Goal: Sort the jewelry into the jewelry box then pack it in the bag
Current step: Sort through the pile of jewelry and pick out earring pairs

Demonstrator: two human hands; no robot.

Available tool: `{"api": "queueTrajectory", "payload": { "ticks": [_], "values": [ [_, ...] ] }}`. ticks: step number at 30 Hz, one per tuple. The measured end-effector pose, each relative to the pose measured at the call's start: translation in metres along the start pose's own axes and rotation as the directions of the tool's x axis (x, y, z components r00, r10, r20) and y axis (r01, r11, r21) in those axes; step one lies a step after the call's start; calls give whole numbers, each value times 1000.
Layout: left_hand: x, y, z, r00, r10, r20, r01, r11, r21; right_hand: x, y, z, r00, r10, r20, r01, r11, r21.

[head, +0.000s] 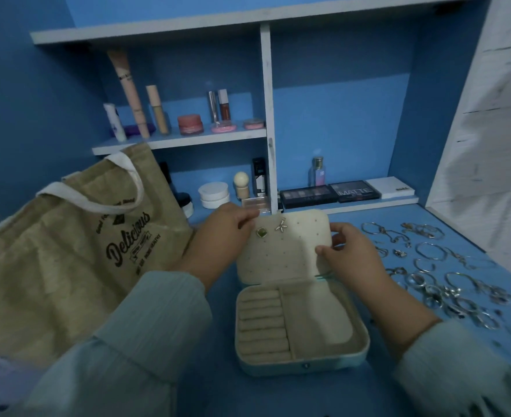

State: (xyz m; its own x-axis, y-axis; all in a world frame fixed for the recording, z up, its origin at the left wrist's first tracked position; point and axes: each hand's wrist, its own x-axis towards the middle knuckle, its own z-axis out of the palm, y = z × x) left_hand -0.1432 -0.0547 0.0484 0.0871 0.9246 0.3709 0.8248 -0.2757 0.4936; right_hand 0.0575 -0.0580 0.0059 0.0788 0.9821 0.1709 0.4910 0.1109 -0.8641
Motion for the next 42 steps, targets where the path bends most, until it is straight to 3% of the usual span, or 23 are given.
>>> {"api": "queueTrajectory", "payload": {
  "ticks": [13, 21, 27, 30, 33, 42],
  "values": [
    [13, -38, 52, 963, -124, 238, 118, 992, 39, 11, 21, 17, 992, 93, 86, -67, 962, -266],
    [12, -38, 56, 955, -142, 261, 130, 990, 61, 4, 14, 10, 989, 75, 131, -25, 936, -351],
    [2, -13, 51, 867, -235, 440, 112, 951, 287, -9, 5, -10, 984, 49, 172, 4, 955, -297],
    [-10, 15, 46, 869, -147, 473, 0, 955, 297, -15, 0, -34, 976, 58, 209, 9, 952, -306],
    [-24, 47, 47, 854, -3, 520, -113, 975, 191, -26, 1, -63, 969, 93, 229, -5, 933, -359],
    [-45, 108, 88, 689, 292, 664, -403, 915, 16, -68, 36, -144, 945, 126, 301, 111, 744, -659]
  ]
}}
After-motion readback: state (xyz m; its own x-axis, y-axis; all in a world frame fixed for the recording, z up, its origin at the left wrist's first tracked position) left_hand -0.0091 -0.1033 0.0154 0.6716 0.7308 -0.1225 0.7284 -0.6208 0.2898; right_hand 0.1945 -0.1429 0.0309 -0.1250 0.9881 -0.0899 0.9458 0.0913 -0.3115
